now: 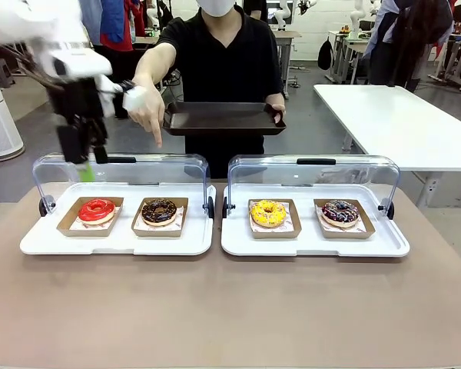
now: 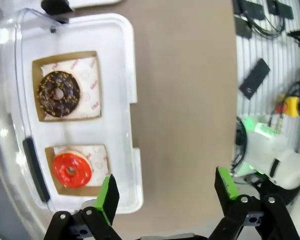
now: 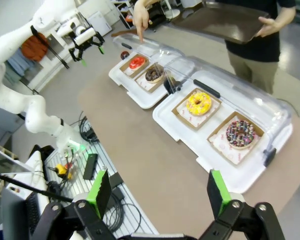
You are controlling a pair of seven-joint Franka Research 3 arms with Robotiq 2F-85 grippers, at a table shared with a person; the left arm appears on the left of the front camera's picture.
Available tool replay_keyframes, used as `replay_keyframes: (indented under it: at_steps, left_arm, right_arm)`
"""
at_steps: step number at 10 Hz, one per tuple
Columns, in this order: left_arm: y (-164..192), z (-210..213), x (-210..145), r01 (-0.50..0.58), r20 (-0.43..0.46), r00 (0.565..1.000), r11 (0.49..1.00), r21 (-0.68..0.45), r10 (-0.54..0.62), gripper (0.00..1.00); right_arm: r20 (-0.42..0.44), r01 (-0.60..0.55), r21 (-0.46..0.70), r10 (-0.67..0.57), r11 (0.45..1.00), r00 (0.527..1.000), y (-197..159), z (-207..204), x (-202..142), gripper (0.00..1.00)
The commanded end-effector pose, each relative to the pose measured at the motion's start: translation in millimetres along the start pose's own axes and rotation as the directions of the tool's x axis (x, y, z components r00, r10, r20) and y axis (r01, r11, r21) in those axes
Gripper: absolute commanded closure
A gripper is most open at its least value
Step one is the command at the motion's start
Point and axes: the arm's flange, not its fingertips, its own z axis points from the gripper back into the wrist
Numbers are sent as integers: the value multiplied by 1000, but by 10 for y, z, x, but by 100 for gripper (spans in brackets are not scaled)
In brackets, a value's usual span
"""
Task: Provide the desired donut to the person.
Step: Pick up and lift the Paper togo box containing the Donut pointed at by the person.
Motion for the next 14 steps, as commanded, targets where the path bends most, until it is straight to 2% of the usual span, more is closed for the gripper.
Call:
replay_keyframes:
  at_steps: [1,3,5,7,8,13,14]
  left_arm:
    - [13,-345,109,0,-16,1000,999,55,1,0]
    - [18,-739,264,21,14,1000,995,96,-22,0]
    - [59,-941,284,130,-26,991,984,125,-128,0]
    - [80,-902,241,140,36,989,984,106,-145,0]
    - [67,-961,322,99,0,995,990,101,-99,0]
    - [85,-964,298,114,3,993,988,103,-115,0]
    - [113,-1087,210,96,-18,995,988,122,-95,0]
  right_arm:
    - [7,-1,10,1,1000,1000,-8,1,-5,0]
    - [7,-1,10,1,1000,1000,-8,1,-5,0]
    - [7,-1,10,1,1000,1000,-8,1,-5,0]
    - [7,-1,10,1,1000,1000,-8,1,-5,0]
    - [7,-1,10,1,1000,1000,-8,1,-5,0]
    - [7,-1,10,1,1000,1000,-8,1,-5,0]
    - [7,-1,10,1,1000,1000,-8,1,-5,0]
